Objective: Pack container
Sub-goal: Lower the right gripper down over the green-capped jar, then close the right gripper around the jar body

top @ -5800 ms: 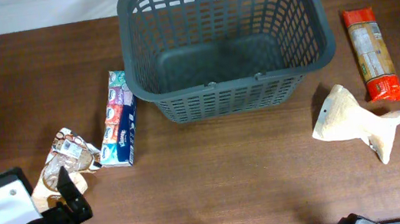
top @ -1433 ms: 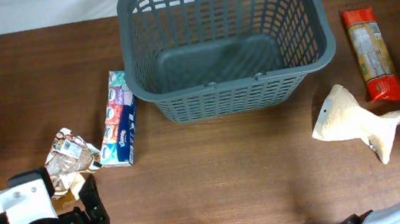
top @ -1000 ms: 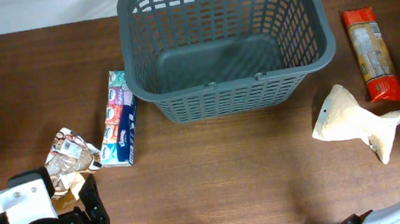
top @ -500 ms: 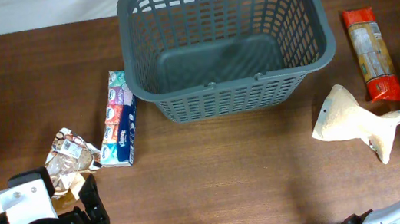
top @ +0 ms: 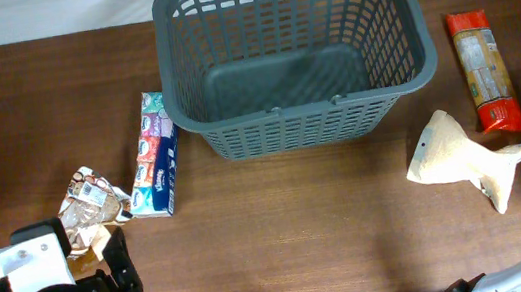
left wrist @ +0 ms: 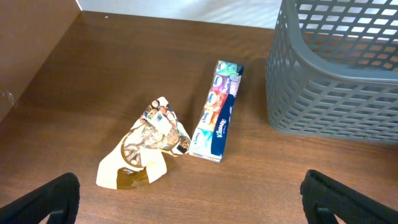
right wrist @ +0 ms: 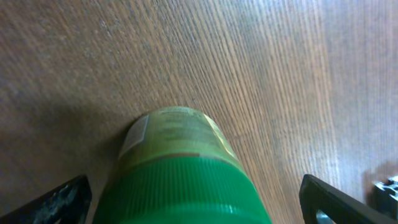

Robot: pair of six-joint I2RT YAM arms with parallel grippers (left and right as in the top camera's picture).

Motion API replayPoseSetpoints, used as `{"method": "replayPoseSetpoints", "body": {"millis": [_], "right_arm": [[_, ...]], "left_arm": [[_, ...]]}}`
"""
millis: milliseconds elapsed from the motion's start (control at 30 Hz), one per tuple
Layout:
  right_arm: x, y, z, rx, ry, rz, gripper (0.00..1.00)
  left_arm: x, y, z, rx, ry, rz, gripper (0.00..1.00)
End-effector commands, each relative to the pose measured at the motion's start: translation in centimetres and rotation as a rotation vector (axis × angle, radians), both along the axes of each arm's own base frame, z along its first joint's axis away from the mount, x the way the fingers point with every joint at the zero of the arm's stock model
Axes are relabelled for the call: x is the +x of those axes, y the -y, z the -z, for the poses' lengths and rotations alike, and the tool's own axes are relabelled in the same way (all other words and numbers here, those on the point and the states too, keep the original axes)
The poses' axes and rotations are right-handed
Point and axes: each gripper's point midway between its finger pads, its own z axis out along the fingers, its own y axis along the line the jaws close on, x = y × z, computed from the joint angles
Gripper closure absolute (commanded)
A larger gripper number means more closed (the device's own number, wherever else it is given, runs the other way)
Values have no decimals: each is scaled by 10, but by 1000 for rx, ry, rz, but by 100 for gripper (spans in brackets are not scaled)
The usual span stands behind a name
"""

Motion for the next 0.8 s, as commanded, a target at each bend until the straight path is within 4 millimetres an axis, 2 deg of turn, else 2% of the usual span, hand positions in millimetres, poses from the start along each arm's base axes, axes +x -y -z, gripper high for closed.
{"method": "replayPoseSetpoints", "body": {"millis": [0,333,533,767], "right_arm": [[-3,-7,11,24,-8,-8,1],[-2,-6,14,19,1,-18,1],[6,-6,27,16,46,-73,1],[8,-6,28,16,60,-87,1]], "left_arm": [[-1,0,-1,-6,3,4,0],[-1,0,-1,-6,3,4,0],[-1,0,-1,-6,3,4,0],[-1,0,-1,-6,3,4,0]]}}
